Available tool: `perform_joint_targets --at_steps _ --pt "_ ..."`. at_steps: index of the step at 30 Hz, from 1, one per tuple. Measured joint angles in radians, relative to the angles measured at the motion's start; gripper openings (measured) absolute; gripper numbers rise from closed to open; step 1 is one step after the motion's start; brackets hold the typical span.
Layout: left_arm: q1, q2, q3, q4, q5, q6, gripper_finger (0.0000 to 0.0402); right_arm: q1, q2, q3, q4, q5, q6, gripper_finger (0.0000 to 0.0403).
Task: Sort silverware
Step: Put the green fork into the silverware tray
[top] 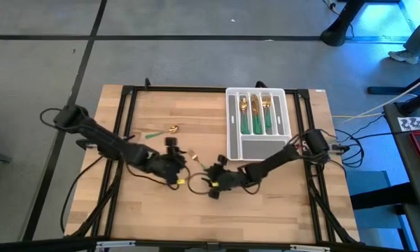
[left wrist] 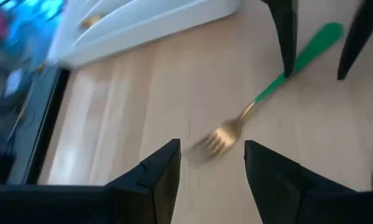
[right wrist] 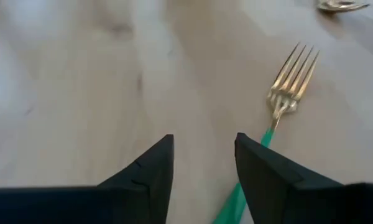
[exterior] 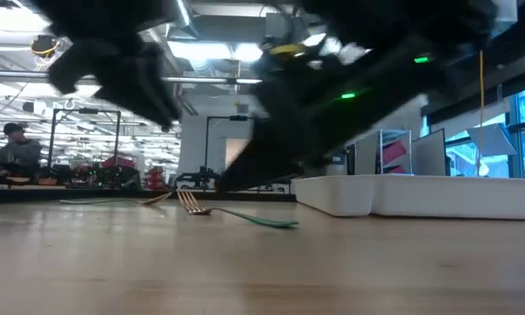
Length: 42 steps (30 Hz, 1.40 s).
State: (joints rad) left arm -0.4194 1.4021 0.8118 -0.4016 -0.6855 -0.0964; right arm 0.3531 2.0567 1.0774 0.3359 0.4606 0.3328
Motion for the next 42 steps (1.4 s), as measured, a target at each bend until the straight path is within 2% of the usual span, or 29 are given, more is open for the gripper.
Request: perform_joint_targets --at_steps 4,8,10,15,18,22,25,28,30,34,42 --pt "-0.089 -0.054 -0.145 0.075 -0.136 -0.26 0.0166 -0.038 0.052 0.132 -0.152 0.03 0.085 0.0179" --pt "-0.165 -0.051 -0.264 0.226 -0.242 -0.439 0.0166 -0.067 0.109 0.274 -0.369 0.076 0.188 0.0173" --pt "-0.184 -0.04 -0.309 0.294 -0.285 -0.469 0.0166 -0.079 0.137 0.326 -0.452 0.079 0.224 0.0163" --pt "-0.205 -0.04 -0.36 0.338 -0.301 -0.528 0.0166 -0.1 0.197 0.388 -0.49 0.071 0.247 0.0129" --pt "-0.208 -0.04 -0.365 0.336 -0.31 -0.555 0.0166 -0.104 0.2 0.389 -0.509 0.062 0.275 0.0095" --pt "-0.214 -0.04 -0.365 0.341 -0.318 -0.559 0.0166 -0.103 0.199 0.38 -0.52 0.071 0.293 0.0025" --pt "-0.222 -0.04 -0.365 0.306 -0.358 -0.662 0.0166 -0.094 0.198 0.38 -0.546 0.071 0.346 0.0014" --pt "-0.248 -0.04 -0.365 0.198 -0.426 -0.808 0.0166 -0.078 0.15 0.378 -0.696 0.074 0.445 0.0017" --pt "-0.266 -0.042 -0.365 0.107 -0.457 -0.897 0.0166 -0.054 0.105 0.369 -0.835 0.118 0.488 0.001" --pt "-0.283 -0.05 -0.365 -0.022 -0.511 -1.045 0.0166 0.003 -0.035 0.374 -1.043 0.139 0.649 0.0013" --pt "-0.302 -0.053 -0.365 -0.031 -0.513 -1.061 0.0166 0.11 -0.233 0.375 -1.417 0.27 0.919 0.0006"
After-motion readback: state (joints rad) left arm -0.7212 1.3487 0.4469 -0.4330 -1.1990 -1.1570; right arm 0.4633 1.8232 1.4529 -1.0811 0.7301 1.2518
